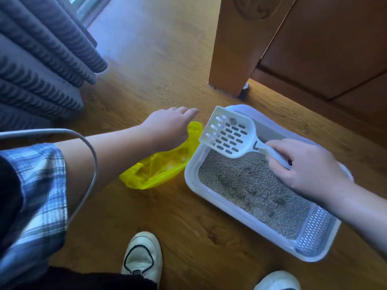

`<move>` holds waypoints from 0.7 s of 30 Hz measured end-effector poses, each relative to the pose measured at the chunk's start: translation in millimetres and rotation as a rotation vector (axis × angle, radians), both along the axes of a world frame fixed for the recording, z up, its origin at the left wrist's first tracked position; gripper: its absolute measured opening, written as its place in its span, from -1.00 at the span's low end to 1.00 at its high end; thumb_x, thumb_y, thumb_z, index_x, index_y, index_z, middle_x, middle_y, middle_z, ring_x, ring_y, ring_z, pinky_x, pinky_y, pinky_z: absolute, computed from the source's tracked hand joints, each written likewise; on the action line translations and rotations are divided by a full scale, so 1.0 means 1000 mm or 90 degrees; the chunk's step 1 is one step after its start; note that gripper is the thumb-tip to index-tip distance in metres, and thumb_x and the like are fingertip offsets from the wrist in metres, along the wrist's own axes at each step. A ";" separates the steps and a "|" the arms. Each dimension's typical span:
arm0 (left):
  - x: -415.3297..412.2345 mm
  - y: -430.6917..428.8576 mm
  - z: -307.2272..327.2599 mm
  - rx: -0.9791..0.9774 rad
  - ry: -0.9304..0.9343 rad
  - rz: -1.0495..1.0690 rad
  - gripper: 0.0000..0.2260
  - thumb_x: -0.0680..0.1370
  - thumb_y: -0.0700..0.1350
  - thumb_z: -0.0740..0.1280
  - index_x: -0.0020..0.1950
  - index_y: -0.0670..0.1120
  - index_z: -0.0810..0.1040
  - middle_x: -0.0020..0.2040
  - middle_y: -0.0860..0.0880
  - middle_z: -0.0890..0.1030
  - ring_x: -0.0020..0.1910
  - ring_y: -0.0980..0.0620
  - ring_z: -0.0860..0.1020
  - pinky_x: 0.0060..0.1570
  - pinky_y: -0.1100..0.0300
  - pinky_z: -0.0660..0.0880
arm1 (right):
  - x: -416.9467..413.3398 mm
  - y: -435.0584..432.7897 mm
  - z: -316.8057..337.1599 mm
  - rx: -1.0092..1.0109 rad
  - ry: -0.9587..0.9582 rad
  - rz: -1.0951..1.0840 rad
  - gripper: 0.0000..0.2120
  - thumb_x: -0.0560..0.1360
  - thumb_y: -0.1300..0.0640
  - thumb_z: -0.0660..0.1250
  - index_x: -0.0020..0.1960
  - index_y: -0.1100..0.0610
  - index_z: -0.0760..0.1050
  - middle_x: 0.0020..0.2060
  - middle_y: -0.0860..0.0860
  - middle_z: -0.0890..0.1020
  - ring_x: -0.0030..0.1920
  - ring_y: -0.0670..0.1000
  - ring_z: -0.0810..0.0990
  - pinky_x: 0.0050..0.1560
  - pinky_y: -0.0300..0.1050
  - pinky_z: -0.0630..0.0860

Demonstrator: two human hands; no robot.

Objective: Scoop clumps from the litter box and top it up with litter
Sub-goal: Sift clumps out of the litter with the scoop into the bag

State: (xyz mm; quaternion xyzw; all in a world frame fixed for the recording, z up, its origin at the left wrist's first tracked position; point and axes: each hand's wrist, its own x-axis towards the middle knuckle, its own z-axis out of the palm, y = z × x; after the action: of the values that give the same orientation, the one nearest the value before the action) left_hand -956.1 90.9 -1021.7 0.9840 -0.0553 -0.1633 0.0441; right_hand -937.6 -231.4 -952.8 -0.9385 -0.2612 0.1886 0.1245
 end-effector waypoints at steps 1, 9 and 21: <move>-0.006 0.008 -0.001 0.006 0.015 0.006 -0.47 0.55 -0.13 0.15 0.53 0.04 0.18 0.44 -0.02 0.41 0.32 -0.12 0.46 0.08 -0.03 0.52 | 0.000 0.013 0.001 -0.002 0.000 0.014 -0.78 0.53 -0.11 0.23 0.16 -0.19 0.48 -0.01 -0.16 0.62 0.05 -0.03 0.59 -0.13 -0.10 0.46; -0.053 0.081 -0.002 0.071 0.110 0.129 -0.45 0.55 -0.12 0.17 0.53 0.04 0.16 0.39 -0.06 0.44 0.30 -0.15 0.47 0.08 -0.05 0.47 | 0.002 0.115 -0.022 -0.065 -0.085 0.209 -0.88 0.52 0.02 0.21 0.05 -0.06 0.44 -0.11 -0.10 0.52 -0.04 0.04 0.56 -0.27 -0.03 0.54; -0.076 0.104 0.001 0.059 0.124 0.163 -0.43 0.52 -0.13 0.14 0.54 0.04 0.16 0.37 -0.06 0.44 0.26 -0.16 0.49 -0.04 -0.05 0.47 | -0.013 0.185 -0.041 -0.222 -0.209 0.440 -0.72 0.42 0.22 0.26 0.05 -0.04 0.57 -0.21 -0.04 0.43 -0.17 0.09 0.45 -0.34 -0.07 0.17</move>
State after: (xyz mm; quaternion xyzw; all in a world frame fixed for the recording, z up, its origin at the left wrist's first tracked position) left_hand -1032.2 194.8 -1020.9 0.9635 0.0829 -0.2535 0.0241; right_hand -950.1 -46.7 -994.2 -0.8202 -0.5412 0.1086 -0.1501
